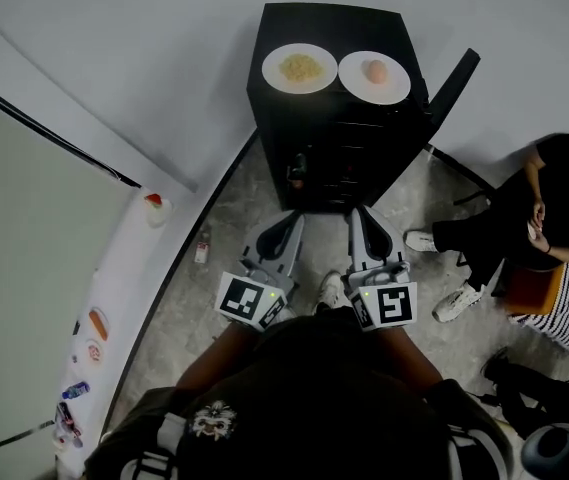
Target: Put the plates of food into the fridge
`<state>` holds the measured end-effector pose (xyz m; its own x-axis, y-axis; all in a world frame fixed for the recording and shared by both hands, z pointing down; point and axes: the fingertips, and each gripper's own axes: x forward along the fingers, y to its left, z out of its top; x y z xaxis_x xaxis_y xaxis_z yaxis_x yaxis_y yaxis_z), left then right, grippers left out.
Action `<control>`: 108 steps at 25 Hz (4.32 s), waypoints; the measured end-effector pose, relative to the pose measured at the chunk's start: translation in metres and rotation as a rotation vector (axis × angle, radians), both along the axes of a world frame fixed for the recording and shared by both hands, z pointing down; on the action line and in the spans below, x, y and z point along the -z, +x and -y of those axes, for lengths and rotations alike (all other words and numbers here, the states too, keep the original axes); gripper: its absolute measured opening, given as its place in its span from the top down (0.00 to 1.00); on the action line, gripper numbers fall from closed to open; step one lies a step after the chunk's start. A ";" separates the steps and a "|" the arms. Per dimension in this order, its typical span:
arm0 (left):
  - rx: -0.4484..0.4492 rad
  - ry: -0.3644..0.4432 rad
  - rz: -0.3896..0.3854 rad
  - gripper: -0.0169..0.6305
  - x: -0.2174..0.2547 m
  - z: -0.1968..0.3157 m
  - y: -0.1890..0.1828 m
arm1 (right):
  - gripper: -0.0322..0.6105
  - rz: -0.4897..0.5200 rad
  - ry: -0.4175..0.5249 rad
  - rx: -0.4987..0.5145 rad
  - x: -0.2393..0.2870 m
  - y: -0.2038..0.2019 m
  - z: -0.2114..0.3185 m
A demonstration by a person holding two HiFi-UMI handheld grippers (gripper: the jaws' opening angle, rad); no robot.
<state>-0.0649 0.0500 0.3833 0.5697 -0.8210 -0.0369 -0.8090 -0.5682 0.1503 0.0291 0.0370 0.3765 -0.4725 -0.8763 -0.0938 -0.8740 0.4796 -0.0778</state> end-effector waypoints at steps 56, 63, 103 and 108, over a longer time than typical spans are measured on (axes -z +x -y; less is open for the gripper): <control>-0.147 -0.008 -0.025 0.94 -0.012 0.173 0.029 | 0.91 0.168 -0.140 -0.029 -0.005 0.019 0.170; -0.173 -0.029 -0.035 0.94 -0.016 0.177 0.025 | 0.78 0.306 -0.236 -0.042 -0.006 0.023 0.179; -0.166 -0.028 -0.070 0.94 -0.015 0.166 0.010 | 0.86 1.358 -0.545 -0.168 -0.021 0.068 0.231; -0.171 -0.014 -0.066 0.94 -0.012 0.167 0.012 | 0.87 1.372 -0.540 -0.172 -0.022 0.071 0.232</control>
<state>-0.0529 -0.1167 0.3952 0.6980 -0.7129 -0.0683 -0.6888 -0.6944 0.2083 0.0997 -0.1946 0.3980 -0.1760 -0.9841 -0.0234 -0.0144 0.0263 -0.9995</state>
